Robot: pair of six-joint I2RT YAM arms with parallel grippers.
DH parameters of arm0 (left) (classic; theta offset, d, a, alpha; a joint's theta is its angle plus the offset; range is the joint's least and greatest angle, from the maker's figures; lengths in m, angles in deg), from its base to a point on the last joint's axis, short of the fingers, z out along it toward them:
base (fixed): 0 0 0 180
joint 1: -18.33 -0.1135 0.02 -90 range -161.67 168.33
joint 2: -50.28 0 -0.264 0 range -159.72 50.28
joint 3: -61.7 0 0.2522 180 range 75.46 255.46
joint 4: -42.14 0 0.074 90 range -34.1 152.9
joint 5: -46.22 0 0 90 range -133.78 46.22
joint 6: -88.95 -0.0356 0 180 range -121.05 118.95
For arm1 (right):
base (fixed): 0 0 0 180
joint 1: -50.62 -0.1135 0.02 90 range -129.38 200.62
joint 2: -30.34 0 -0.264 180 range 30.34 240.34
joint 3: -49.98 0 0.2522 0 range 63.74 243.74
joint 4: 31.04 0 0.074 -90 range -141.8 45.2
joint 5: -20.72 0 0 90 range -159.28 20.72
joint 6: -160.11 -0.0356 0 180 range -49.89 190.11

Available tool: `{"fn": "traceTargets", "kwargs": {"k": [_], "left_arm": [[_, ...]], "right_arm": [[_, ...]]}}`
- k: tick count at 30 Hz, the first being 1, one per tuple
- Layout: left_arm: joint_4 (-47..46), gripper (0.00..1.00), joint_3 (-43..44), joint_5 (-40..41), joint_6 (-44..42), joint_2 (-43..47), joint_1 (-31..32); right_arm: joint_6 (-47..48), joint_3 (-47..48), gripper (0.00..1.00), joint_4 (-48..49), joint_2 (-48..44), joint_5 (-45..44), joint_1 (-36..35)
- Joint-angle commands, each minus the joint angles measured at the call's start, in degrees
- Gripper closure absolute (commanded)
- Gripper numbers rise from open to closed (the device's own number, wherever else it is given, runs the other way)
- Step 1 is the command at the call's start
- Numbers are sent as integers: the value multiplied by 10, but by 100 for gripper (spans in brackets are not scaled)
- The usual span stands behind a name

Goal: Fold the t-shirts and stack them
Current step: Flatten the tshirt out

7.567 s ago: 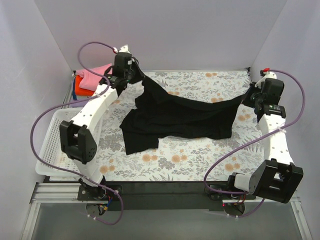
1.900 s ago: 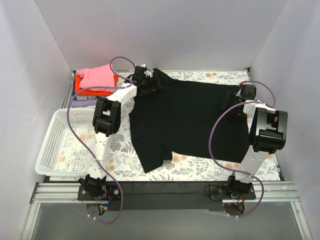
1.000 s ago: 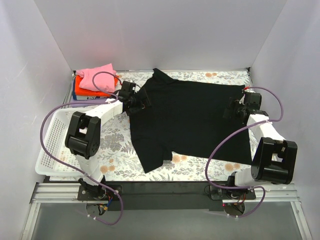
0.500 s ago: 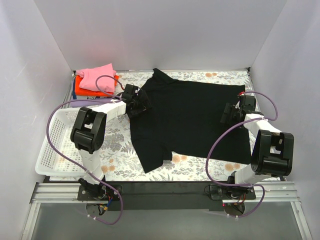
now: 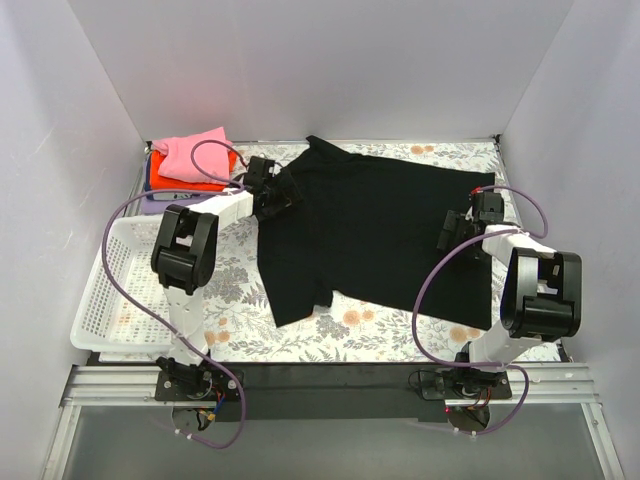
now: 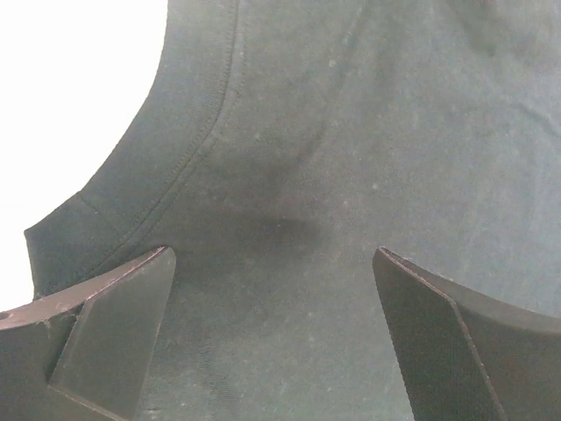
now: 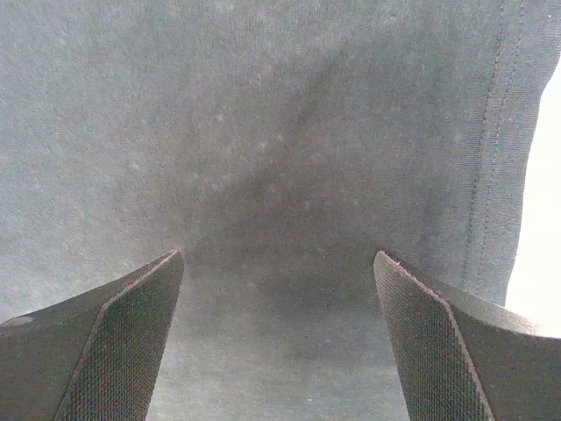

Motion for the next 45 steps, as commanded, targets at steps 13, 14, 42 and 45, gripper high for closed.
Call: {"fn": "traceTargets", "kwargs": {"k": [13, 14, 42, 45], "left_arm": [[69, 3, 124, -11, -78, -89, -27], [68, 3, 124, -13, -88, -69, -27], [283, 25, -307, 216, 153, 387, 215], [292, 32, -313, 211, 170, 372, 241]], "right_arm": [[-19, 63, 4, 16, 55, 21, -14], [-20, 66, 4, 15, 49, 23, -16], [-9, 27, 2, -51, -199, 93, -9], [-6, 19, 1, -52, -207, 93, -9]]}}
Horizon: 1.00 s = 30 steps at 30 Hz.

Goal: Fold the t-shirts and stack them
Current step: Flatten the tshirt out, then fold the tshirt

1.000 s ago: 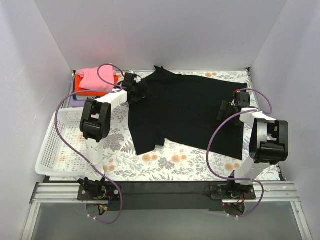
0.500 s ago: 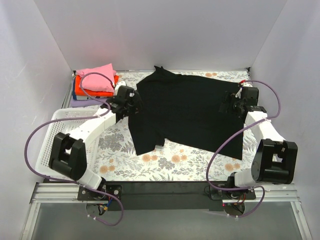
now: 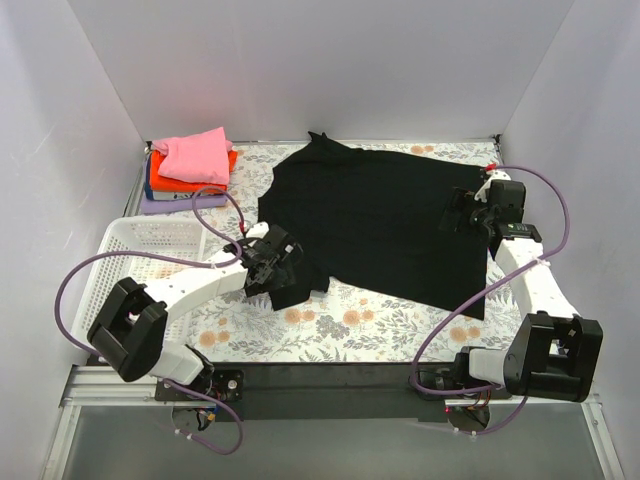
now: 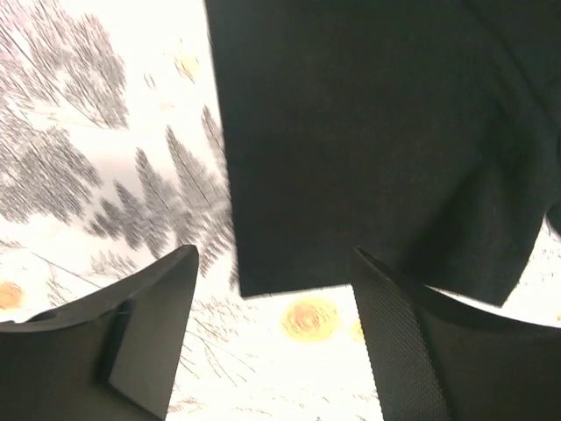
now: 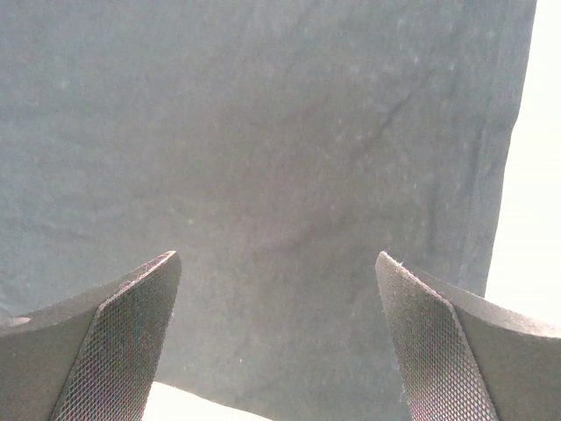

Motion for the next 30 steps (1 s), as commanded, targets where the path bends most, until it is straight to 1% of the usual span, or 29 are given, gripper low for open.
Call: {"fn": "traceTargets", "kwargs": {"k": [1, 2, 4, 8, 9, 11, 16, 22, 24, 25, 26, 29, 30], "left_arm": [[25, 34, -9, 15, 56, 7, 33], [27, 37, -12, 16, 62, 6, 39], [28, 39, -25, 16, 78, 12, 52], [29, 43, -34, 15, 84, 18, 53], [28, 48, -35, 11, 84, 20, 53], [28, 51, -39, 9, 88, 20, 54], [19, 52, -53, 16, 91, 14, 56], [-17, 53, -60, 4, 90, 3, 56], [-25, 56, -62, 4, 89, -5, 56], [-29, 59, -64, 3, 86, -7, 56], [-35, 64, -65, 3, 86, -9, 56], [-43, 70, -73, -2, 85, -16, 56], [-43, 74, -75, -4, 87, -18, 56]], "right_arm": [[6, -11, 2, -9, -15, 6, 3], [9, -11, 2, -11, -17, 5, 3], [10, -13, 2, -15, -20, 3, 4], [10, -17, 2, -17, -25, 3, 4], [10, -18, 2, -19, -27, 3, 4], [10, -19, 1, -22, -30, 0, 4], [11, -20, 2, -26, -38, -5, 4], [12, -18, 2, -33, -45, -10, 4], [13, -20, 2, -34, -50, -14, 4], [13, -21, 2, -34, -52, -16, 4], [13, -22, 2, -34, -53, -18, 4], [10, -27, 2, -35, -62, -17, 4], [10, -29, 2, -35, -64, -18, 4]]}}
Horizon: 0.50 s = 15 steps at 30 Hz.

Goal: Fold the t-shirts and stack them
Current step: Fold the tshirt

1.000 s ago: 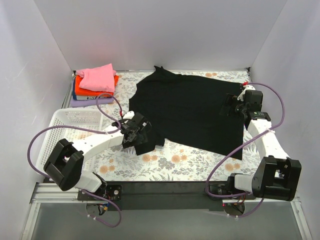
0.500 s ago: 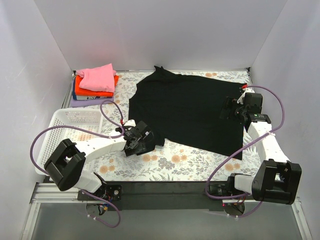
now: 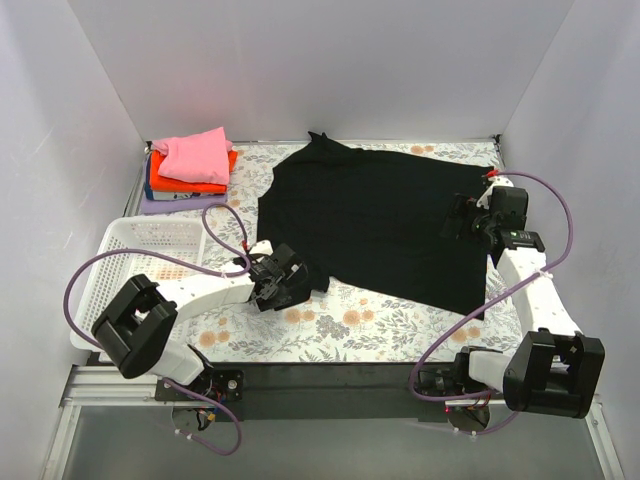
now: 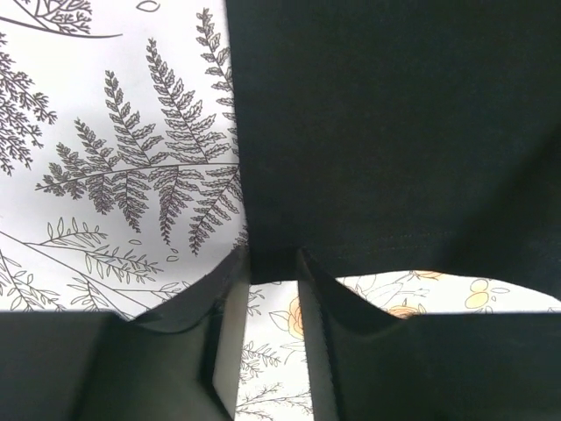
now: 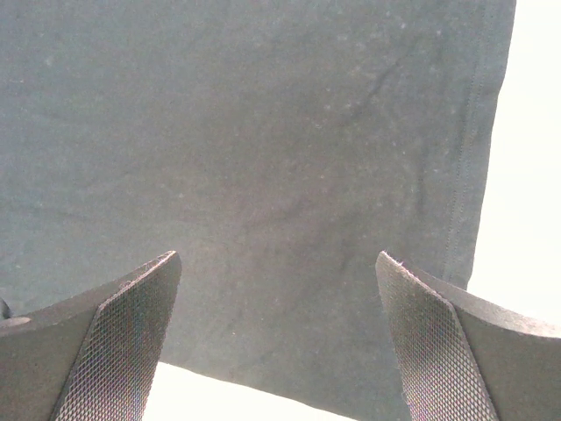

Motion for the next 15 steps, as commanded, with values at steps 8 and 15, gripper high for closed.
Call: {"fn": "traceTargets", "kwargs": {"k": [8, 15], "left_arm": [[-17, 100, -24, -5, 3, 19, 3], [-31, 100, 21, 6, -24, 49, 3]], "right_arm": [[-2, -13, 2, -4, -32, -17, 4], [-37, -52, 2, -24, -51, -42, 10]]}}
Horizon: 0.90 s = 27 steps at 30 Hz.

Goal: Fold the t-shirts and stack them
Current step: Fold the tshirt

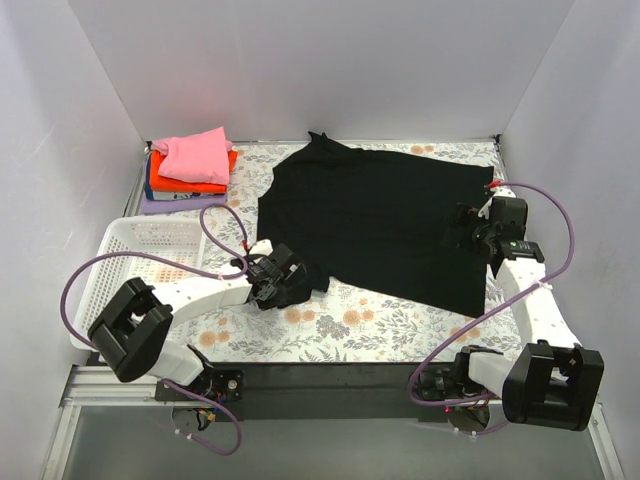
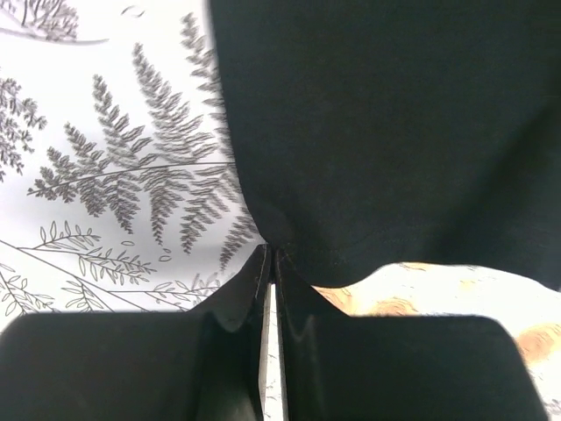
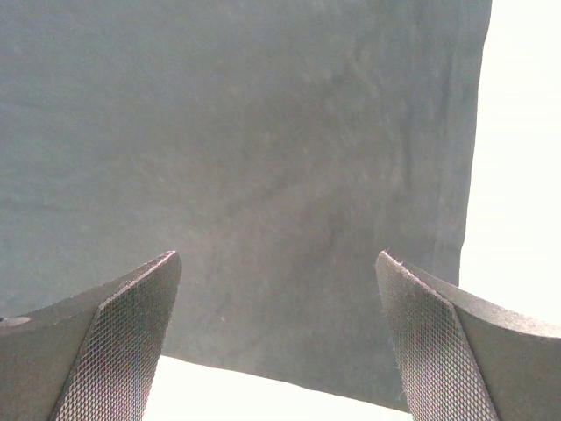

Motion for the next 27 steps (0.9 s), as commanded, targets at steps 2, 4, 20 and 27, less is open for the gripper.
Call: {"fn": "traceTargets", "kwargs": {"k": [2, 4, 20, 27], "left_arm": [[-17, 100, 42, 13, -27, 44, 3], [-18, 100, 53, 13, -41, 56, 2], [-89, 100, 39, -37, -78, 116, -3], [-102, 100, 42, -51, -96, 112, -6]], "right_arm": [[-44, -27, 2, -31, -30, -44, 14], [-72, -46, 2, -37, -45, -51, 19], [-113, -65, 8, -171, -14, -82, 119], [-160, -94, 18, -174, 9, -70, 127]]}}
